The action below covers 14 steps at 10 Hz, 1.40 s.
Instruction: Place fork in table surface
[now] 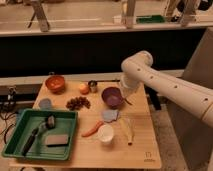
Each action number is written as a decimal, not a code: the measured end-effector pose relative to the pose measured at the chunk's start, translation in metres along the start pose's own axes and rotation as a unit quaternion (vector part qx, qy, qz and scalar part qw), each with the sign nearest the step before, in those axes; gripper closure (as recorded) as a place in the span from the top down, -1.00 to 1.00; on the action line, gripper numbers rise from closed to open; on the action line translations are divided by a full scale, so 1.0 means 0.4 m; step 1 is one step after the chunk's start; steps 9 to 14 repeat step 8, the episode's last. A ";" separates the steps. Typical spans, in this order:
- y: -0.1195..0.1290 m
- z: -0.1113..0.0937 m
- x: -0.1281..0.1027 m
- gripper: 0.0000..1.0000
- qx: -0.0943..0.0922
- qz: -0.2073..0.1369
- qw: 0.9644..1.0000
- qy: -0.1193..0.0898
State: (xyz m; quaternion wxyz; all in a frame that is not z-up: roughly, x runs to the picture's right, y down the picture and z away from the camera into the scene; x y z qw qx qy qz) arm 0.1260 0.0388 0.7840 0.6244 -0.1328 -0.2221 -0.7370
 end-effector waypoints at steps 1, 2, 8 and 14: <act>0.013 0.007 -0.006 -1.00 -0.001 0.009 1.000 -0.002; 0.023 0.019 -0.012 -1.00 -0.002 0.017 1.000 -0.005; 0.106 0.132 -0.061 -1.00 -0.007 0.046 0.998 -0.032; 0.106 0.132 -0.061 -1.00 -0.007 0.046 0.998 -0.032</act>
